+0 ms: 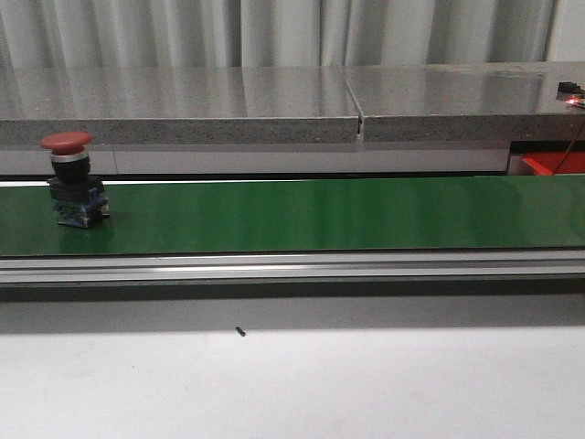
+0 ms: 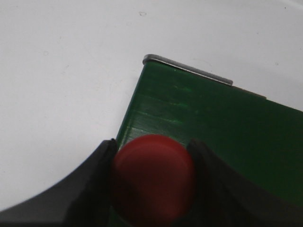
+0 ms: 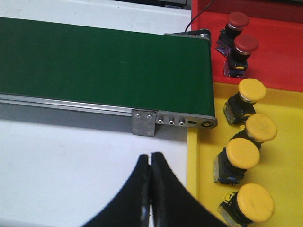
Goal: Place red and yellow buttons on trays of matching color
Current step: 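Grasp the second red button from the table with the left gripper, then lower the second red button onto the belt and open the left gripper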
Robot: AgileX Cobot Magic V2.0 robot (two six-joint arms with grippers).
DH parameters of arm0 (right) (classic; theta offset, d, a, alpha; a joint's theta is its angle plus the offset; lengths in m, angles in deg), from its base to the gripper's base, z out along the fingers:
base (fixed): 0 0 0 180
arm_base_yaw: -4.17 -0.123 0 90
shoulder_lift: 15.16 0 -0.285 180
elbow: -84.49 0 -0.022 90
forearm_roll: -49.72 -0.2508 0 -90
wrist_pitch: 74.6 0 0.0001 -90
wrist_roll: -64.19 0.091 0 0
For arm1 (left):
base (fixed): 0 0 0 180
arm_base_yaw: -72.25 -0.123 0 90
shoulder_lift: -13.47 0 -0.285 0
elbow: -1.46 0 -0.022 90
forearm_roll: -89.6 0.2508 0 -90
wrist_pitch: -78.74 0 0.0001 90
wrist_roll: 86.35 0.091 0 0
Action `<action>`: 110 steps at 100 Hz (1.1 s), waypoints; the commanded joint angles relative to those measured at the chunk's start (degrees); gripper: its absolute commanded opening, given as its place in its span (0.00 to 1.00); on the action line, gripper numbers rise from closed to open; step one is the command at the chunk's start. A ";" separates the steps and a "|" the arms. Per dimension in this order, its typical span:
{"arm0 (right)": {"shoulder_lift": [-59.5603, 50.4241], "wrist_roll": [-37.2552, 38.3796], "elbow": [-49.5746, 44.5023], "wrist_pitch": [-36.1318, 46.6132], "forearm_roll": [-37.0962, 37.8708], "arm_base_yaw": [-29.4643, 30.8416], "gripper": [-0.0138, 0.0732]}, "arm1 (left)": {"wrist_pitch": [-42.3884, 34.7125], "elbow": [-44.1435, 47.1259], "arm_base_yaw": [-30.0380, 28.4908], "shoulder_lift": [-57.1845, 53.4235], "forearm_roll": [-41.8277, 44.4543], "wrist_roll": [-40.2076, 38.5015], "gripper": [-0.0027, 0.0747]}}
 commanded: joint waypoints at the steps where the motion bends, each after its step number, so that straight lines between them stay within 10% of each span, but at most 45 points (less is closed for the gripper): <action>1: 0.13 -0.50 1.34 3.42 0.03 -0.01 0.05 | -1.81 -1.30 0.32 -2.06 -1.16 -0.08 0.25; 26: 0.13 -0.50 1.34 3.42 0.03 -0.01 0.05 | -1.83 -1.30 1.61 -2.86 -1.71 -0.08 0.70; 60: 0.13 -0.50 1.34 3.42 0.03 -0.01 0.05 | -0.98 -1.30 5.42 -11.16 -1.71 -0.08 0.72; 77: 0.13 -0.50 1.34 3.42 0.03 -0.01 0.05 | 1.90 -1.30 9.40 -17.32 -1.71 -0.08 0.56; 99: 0.13 -0.50 1.34 3.42 0.03 -0.01 0.05 | 3.07 0.40 17.11 -23.26 -1.71 -0.08 0.01; 110: 0.13 -0.50 1.34 3.42 0.03 -0.01 0.05 | 3.07 2.37 20.11 -25.50 -1.71 -0.08 0.01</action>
